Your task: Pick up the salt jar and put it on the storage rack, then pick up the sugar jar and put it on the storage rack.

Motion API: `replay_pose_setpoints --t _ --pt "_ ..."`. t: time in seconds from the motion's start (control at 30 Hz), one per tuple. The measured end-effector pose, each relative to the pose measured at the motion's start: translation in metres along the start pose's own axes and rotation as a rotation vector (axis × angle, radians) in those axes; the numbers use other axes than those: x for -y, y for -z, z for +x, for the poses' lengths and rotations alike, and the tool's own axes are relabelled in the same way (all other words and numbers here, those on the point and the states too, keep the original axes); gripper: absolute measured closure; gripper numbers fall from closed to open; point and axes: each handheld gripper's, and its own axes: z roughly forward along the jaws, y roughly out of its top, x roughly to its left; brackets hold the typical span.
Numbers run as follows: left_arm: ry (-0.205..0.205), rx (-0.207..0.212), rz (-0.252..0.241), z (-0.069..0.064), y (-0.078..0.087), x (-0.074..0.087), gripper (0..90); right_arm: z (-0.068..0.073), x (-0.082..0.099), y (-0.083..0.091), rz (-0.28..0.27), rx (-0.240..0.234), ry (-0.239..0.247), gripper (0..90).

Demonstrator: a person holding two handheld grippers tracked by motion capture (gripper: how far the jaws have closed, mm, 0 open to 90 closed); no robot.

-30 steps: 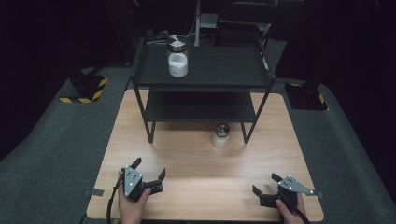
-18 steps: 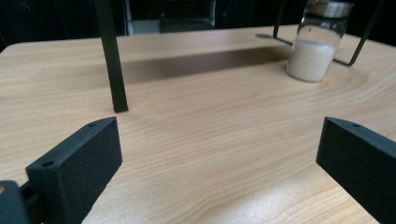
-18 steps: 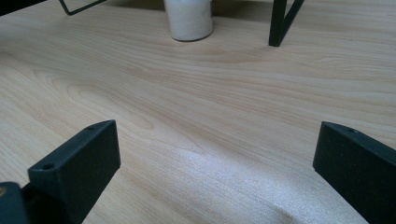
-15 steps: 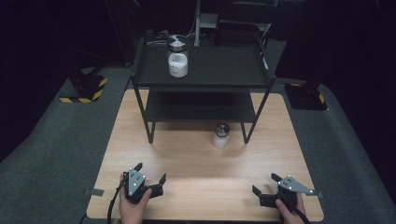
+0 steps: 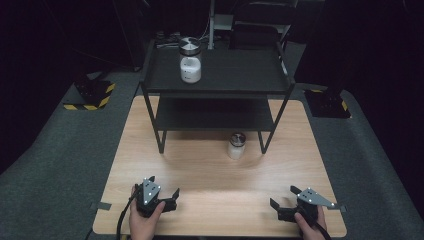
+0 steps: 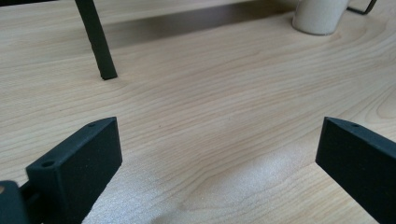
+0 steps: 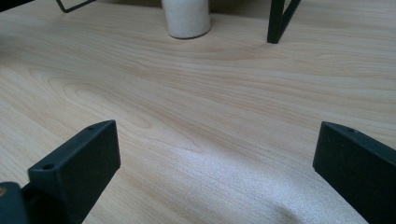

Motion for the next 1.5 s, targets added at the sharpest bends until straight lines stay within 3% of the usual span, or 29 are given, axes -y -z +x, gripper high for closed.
replay_pose_setpoints --t 0.1,0.27,0.37,0.9,1.33,1.5 --pt "-0.009 0.003 0.004 0.0 0.0 -0.001 0.7 0.0 0.0 0.0 0.001 -0.008 0.013 0.4" --pt "0.047 0.022 -0.005 0.009 0.001 0.001 0.6 0.003 0.001 0.0 -0.01 0.003 0.016 0.3" --pt "0.058 0.032 -0.004 0.012 0.001 0.001 0.6 0.004 0.001 0.0 -0.004 0.01 0.021 0.4" --pt "0.049 0.034 0.003 0.012 0.0 0.0 0.6 0.004 0.0 -0.001 -0.002 0.012 0.016 0.3" --pt "0.074 0.052 -0.024 0.017 0.003 0.005 0.6 0.008 0.0 -0.001 -0.002 0.027 0.019 0.4" --pt "0.061 0.062 -0.039 0.017 0.004 0.008 0.7 0.011 0.001 -0.003 -0.021 0.041 0.018 0.5"
